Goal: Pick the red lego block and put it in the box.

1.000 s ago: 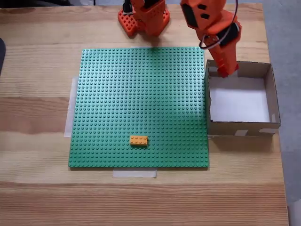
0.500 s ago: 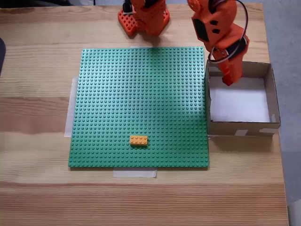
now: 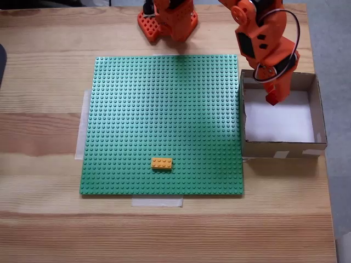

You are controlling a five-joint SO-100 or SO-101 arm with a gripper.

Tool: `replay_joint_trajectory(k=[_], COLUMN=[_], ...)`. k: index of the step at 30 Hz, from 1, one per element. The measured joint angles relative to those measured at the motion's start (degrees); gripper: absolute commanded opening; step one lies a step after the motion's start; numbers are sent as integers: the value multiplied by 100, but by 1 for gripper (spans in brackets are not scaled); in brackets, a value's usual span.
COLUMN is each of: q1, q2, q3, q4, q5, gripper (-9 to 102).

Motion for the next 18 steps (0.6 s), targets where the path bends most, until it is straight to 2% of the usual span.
replay_joint_trajectory(k=[18], q1=[-62], q2=[-1854], q3=[-1248], q4=[396], q5=[158], gripper=[-1])
